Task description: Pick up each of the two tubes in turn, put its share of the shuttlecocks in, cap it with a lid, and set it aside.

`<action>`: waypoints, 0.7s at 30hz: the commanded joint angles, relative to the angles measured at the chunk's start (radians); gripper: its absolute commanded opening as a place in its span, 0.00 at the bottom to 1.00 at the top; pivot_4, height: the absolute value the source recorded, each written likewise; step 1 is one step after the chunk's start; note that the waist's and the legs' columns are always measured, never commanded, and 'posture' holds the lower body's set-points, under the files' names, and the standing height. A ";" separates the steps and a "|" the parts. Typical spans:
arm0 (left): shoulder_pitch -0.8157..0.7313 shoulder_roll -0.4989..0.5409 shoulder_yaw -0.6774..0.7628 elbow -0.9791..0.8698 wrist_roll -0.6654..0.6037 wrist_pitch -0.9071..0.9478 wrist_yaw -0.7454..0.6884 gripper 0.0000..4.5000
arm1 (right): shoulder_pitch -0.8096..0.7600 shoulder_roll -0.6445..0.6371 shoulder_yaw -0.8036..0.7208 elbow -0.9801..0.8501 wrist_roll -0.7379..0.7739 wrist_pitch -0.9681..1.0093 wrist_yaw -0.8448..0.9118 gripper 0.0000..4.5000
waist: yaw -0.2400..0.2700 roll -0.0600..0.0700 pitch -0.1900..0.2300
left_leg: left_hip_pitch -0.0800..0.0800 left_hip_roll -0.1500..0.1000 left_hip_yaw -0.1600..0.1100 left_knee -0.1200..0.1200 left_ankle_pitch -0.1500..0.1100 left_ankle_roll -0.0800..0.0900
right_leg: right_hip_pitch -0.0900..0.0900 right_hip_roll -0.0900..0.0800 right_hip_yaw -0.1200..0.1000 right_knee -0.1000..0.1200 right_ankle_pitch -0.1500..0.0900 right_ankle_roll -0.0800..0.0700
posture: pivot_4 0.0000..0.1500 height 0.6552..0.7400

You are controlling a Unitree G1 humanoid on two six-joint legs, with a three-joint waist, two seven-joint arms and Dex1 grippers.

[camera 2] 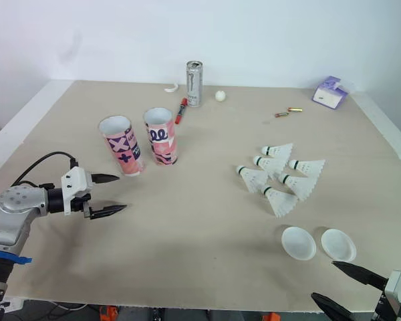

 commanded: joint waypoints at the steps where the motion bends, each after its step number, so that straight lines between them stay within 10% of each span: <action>1: -0.018 0.019 0.005 -0.006 -0.007 -0.028 -0.023 1.00 | 0.004 -0.009 -0.007 -0.039 0.012 0.014 -0.006 0.99 | 0.000 0.000 0.000 | 0.000 0.000 0.000 0.000 0.000 0.000 | 0.000 0.000 0.000 0.000 0.000 0.000 | 1.00 1.00; 21: -0.026 0.012 0.022 0.011 -0.038 -0.054 -0.072 1.00 | 0.002 -0.001 -0.004 -0.100 0.032 0.093 -0.046 0.99 | 0.000 0.000 0.000 | 0.000 0.000 0.000 0.000 0.000 0.000 | 0.001 0.000 -0.001 0.000 0.000 0.000 | 1.00 1.00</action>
